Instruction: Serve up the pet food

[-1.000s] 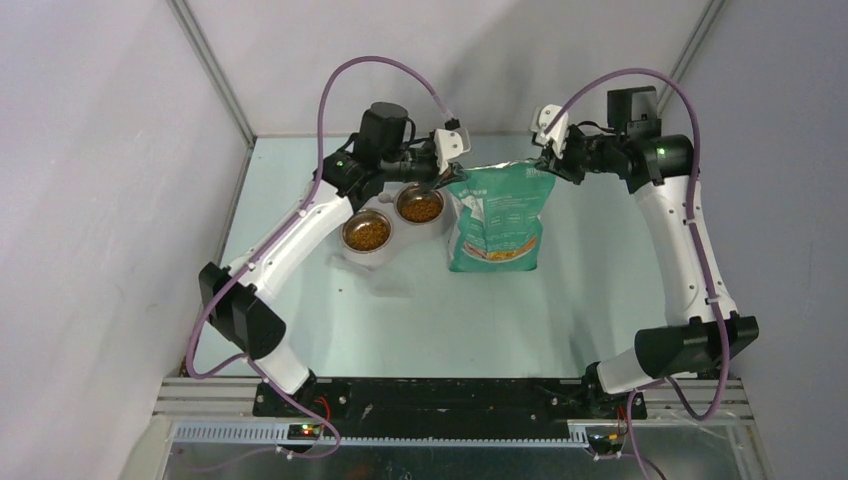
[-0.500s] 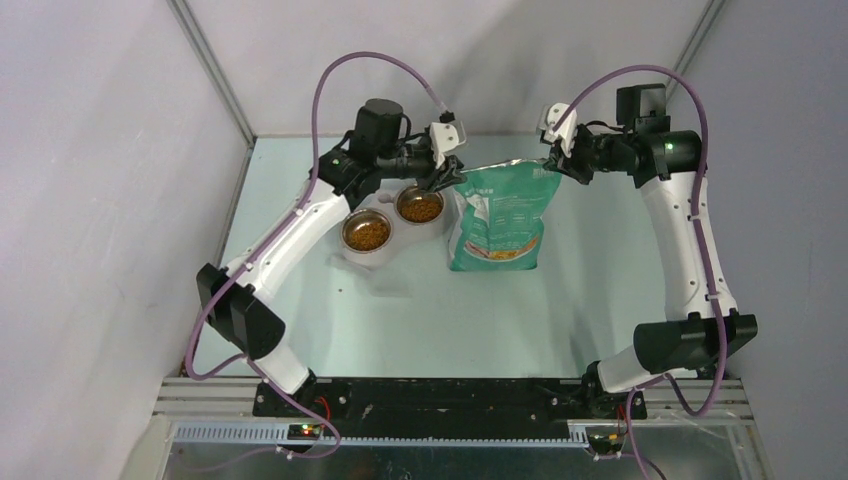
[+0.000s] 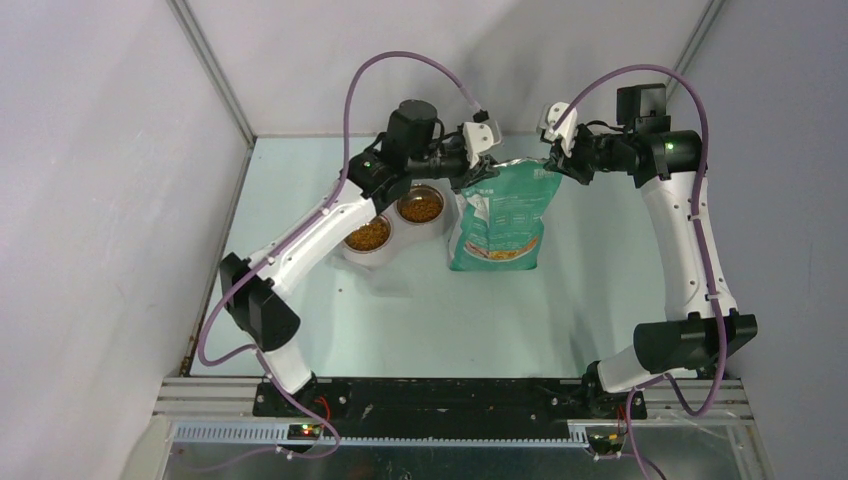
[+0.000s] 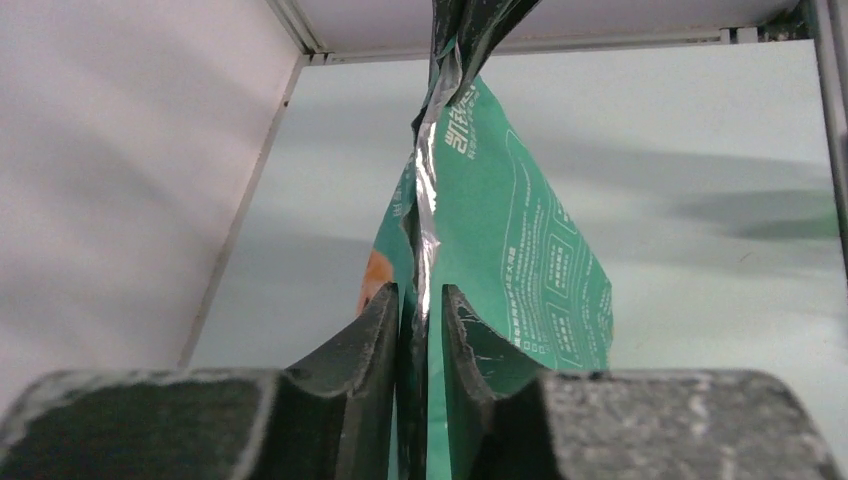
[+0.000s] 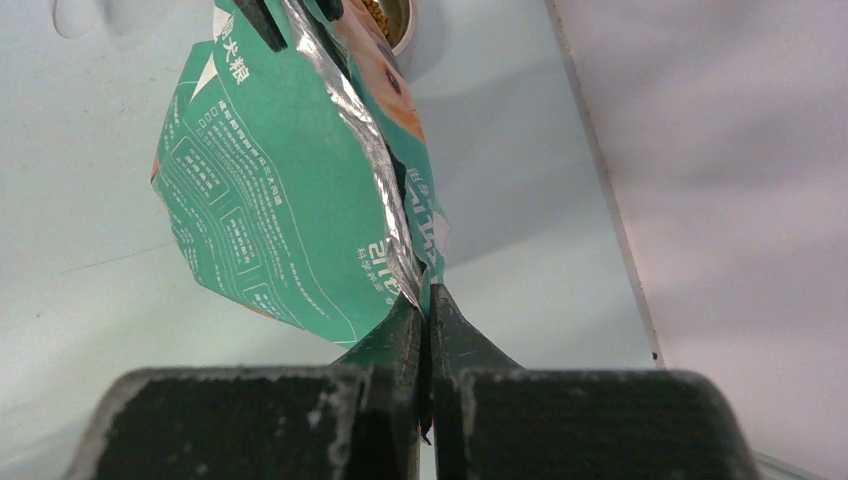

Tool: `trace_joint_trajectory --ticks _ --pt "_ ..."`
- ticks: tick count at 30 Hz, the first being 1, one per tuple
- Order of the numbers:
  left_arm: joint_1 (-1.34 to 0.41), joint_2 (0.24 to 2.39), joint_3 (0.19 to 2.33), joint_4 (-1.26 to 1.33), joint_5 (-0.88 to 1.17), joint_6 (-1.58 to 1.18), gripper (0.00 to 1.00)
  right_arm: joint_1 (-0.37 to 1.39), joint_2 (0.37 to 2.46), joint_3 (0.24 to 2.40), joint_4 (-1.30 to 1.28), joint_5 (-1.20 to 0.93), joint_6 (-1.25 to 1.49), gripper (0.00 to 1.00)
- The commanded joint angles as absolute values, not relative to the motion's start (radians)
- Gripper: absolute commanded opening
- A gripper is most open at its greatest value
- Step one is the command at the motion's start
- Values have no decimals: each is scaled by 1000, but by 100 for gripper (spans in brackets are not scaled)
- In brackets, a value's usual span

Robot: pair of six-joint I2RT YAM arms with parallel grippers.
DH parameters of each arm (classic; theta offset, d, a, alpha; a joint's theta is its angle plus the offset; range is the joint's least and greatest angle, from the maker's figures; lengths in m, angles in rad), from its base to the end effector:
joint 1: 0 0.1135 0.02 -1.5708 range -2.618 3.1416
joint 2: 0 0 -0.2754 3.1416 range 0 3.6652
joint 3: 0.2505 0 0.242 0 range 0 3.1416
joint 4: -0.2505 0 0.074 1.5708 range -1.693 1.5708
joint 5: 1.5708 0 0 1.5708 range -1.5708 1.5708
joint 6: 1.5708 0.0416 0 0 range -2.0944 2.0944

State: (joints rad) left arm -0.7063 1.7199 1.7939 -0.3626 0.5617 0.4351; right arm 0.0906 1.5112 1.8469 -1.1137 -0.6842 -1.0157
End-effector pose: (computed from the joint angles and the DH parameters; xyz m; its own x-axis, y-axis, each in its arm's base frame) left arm 0.2861 -0.2732 0.4319 0.1989 0.2992 -0.9332 0.9416 0.2055 0.2666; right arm 0.2773 0.0516 0.4477 0.0722 -0.6547 -0.7524 -0.8673 0.3313 -0.3716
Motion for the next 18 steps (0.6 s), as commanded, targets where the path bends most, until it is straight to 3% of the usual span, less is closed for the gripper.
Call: trace_joint_trajectory --ticks 1,2,4,7,8,11,12,14,17,18 --pt "-712 1717 1832 -369 516 478 20 63 1490 1889 -1044 -620 -1014 0" --pt "-714 1712 1834 -386 504 493 10 61 1490 1888 -1043 -619 -1015 0" --pt "-714 1698 1842 -432 476 528 1 58 1488 1887 -1043 -619 -1015 0" --pt "-713 1661 1812 -476 437 592 0 48 1488 1891 -1034 -621 -1013 0" --pt "-712 1640 1789 -488 419 604 3 46 1487 1893 -1032 -621 -1011 0" --pt "-711 1605 1762 -527 377 646 36 36 1487 1897 -1029 -621 -1009 0" --pt "-709 1603 1754 -550 373 651 36 34 1487 1897 -1029 -621 -1009 0" --pt "-698 1598 1751 -583 357 661 27 30 1486 1896 -1032 -623 -1010 0" --pt "-675 1592 1756 -620 353 653 2 26 1480 1895 -1035 -625 -1011 0" --pt "-662 1588 1756 -625 362 633 1 25 1479 1893 -1035 -625 -1011 0"
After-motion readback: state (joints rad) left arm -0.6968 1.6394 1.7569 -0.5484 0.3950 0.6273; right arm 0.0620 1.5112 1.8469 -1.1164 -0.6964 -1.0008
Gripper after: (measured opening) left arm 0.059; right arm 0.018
